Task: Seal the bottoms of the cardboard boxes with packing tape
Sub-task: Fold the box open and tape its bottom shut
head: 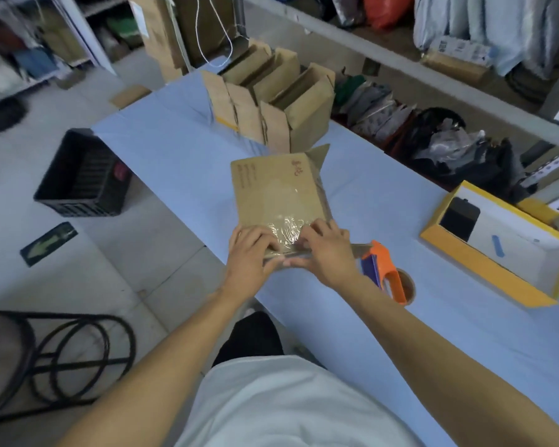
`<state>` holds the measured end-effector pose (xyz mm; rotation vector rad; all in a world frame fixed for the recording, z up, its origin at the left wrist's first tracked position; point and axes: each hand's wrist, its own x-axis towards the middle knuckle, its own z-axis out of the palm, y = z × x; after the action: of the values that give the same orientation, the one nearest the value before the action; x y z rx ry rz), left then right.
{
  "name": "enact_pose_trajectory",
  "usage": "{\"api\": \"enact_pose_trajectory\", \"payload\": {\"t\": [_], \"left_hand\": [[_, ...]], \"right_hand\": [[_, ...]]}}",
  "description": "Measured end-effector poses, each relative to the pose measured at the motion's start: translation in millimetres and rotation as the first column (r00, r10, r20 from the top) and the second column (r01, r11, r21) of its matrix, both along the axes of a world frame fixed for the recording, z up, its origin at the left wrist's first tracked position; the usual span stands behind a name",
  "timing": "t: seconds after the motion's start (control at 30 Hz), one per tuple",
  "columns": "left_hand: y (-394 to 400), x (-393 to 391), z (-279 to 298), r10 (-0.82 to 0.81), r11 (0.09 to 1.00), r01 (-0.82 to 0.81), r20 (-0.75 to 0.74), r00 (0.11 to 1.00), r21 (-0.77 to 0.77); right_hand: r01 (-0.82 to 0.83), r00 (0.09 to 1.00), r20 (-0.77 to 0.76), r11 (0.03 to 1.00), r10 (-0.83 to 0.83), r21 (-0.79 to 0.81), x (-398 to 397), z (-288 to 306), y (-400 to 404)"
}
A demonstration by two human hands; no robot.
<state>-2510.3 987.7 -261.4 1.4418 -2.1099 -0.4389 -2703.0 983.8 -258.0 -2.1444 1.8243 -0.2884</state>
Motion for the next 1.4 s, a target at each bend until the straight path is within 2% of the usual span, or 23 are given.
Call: {"api": "enact_pose_trajectory", "payload": {"t": [0.07,0.13,0.23,0.3,0.4,0.47,0.6,0.67,0.77,0.9,1.0,1.1,1.27,1.4], "left_hand": [[1.6,-3.7,-0.2,0.034,0.999,-0.033,-0.013,0.999,0.041],[1.1,-2.9,2.7,-0.026,0.997,0.032,-0.081,0.996,0.071],[2.9,1.0,14.2,-0.098,0.990,0.110,-0.135,0.986,0.090],[4.7,2.8,27.7,-0.095,0.991,0.108,-0.151,0.984,0.083],[-1.3,9.4,66.9,-0.063,0.993,0.080,-0.180,0.982,0.090],[-10.8,15.0,96.3,-0.076,0.991,0.097,-0.199,0.977,0.097],[-36.6,10.4,121.3,-0.035,0.976,0.081,-0.223,0.974,0.203],[-46.4,1.5,118.2,0.012,0.981,0.040,-0.265,0.964,0.191],[-54.3,-7.1,107.1,0.046,0.979,0.040,-0.412,0.910,0.198],[-69.1,-7.8,96.6,0.035,0.971,0.083,-0.476,0.879,0.225],[-88.2,-8.1,95.8,0.024,0.958,0.120,-0.493,0.869,0.259],[-101.4,-9.3,96.3,-0.008,0.954,0.150,-0.480,0.877,0.258],[-119.6,-10.2,98.9,-0.040,0.946,0.180,-0.454,0.890,0.268],[-131.4,-13.8,100.7,-0.081,0.947,0.201,-0.421,0.903,0.250]], "right_hand": [[0.013,0.993,-0.113,0.998,-0.020,-0.067,1.8,-5.5,3.4],[0.074,0.984,-0.156,0.992,-0.090,-0.105,-6.4,-6.2,4.0],[0.168,0.978,-0.135,0.984,-0.158,0.065,-10.6,8.0,0.9],[0.114,0.987,-0.126,0.988,-0.101,0.101,-11.0,29.7,1.2],[0.000,0.981,-0.192,1.000,-0.004,-0.020,-25.3,80.3,0.8],[-0.059,0.972,-0.228,0.997,0.048,-0.041,-36.7,115.9,-2.5],[-0.091,0.956,-0.284,0.995,0.075,-0.046,-40.7,145.0,-17.7],[-0.063,0.979,-0.200,0.993,0.041,-0.101,-32.8,138.6,-20.2],[0.107,0.993,-0.021,0.970,-0.115,-0.220,-15.8,121.1,-18.1],[0.172,0.983,-0.011,0.935,-0.184,-0.309,3.4,105.4,-23.2],[0.214,0.976,0.090,0.945,-0.198,-0.245,-1.4,107.6,-40.3],[0.179,0.968,0.203,0.971,-0.146,-0.157,-14.2,110.1,-52.3],[0.186,0.971,0.169,0.980,-0.171,-0.077,-28.5,115.5,-62.2],[0.257,0.954,0.187,0.960,-0.234,-0.108,-24.2,111.6,-62.4]]}}
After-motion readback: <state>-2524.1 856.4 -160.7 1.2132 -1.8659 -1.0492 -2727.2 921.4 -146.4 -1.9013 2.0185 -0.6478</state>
